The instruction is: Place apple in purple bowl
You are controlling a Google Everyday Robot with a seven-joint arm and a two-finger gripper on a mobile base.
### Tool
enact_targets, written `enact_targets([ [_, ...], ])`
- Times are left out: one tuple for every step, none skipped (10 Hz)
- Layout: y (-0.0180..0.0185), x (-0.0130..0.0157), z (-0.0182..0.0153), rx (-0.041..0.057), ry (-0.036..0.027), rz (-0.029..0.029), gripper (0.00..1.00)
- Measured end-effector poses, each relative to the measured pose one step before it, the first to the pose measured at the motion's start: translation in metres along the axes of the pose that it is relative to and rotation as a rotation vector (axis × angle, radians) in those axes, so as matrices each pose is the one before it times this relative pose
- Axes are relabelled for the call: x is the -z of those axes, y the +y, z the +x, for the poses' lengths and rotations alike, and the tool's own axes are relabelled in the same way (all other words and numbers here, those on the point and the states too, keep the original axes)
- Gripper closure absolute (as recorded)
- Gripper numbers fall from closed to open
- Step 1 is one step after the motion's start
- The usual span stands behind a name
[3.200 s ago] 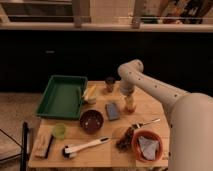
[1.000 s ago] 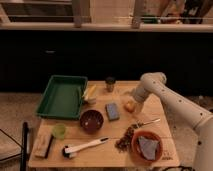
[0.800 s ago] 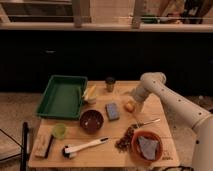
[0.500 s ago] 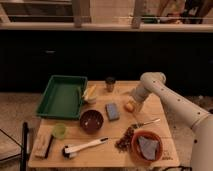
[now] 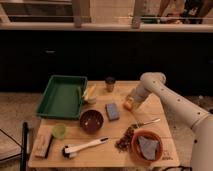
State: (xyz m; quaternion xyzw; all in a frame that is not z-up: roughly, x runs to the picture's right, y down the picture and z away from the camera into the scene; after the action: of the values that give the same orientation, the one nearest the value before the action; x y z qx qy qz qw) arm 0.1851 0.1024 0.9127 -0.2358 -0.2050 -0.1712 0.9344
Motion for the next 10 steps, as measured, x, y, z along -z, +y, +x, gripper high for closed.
enact_targets([
  [0.00063,0.00096,-0.00032,0.00156,-0.0011,-0.00474,0.94],
  [-0.00004,0.00157,-0.00025,0.00236,-0.00103,-0.00308,0.98],
  [-0.00062,0.00316,-0.00124,0.0077,-0.00193,-0.00538,1.0],
  [-0.00165,0.00311,-0.00147,0.00882,-0.00055,-0.00213,1.0],
  [-0.00109,0.00342,-0.00262,0.01256,-0.00158,-0.0068,1.0],
  [-0.00319,0.00365,-0.00358,0.01554,-0.001,-0.00277,1.0],
  [-0.00358,0.00652,-0.00505,0.02496,-0.00136,-0.00871,1.0],
  [-0.0038,0.00674,-0.0042,0.02131,-0.00098,-0.00551,1.0],
  [-0.00583,0.01012,-0.00538,0.03234,0.00161,-0.00515,1.0],
  [-0.00293,0.00686,-0.00328,0.02413,0.00273,-0.00769,1.0],
])
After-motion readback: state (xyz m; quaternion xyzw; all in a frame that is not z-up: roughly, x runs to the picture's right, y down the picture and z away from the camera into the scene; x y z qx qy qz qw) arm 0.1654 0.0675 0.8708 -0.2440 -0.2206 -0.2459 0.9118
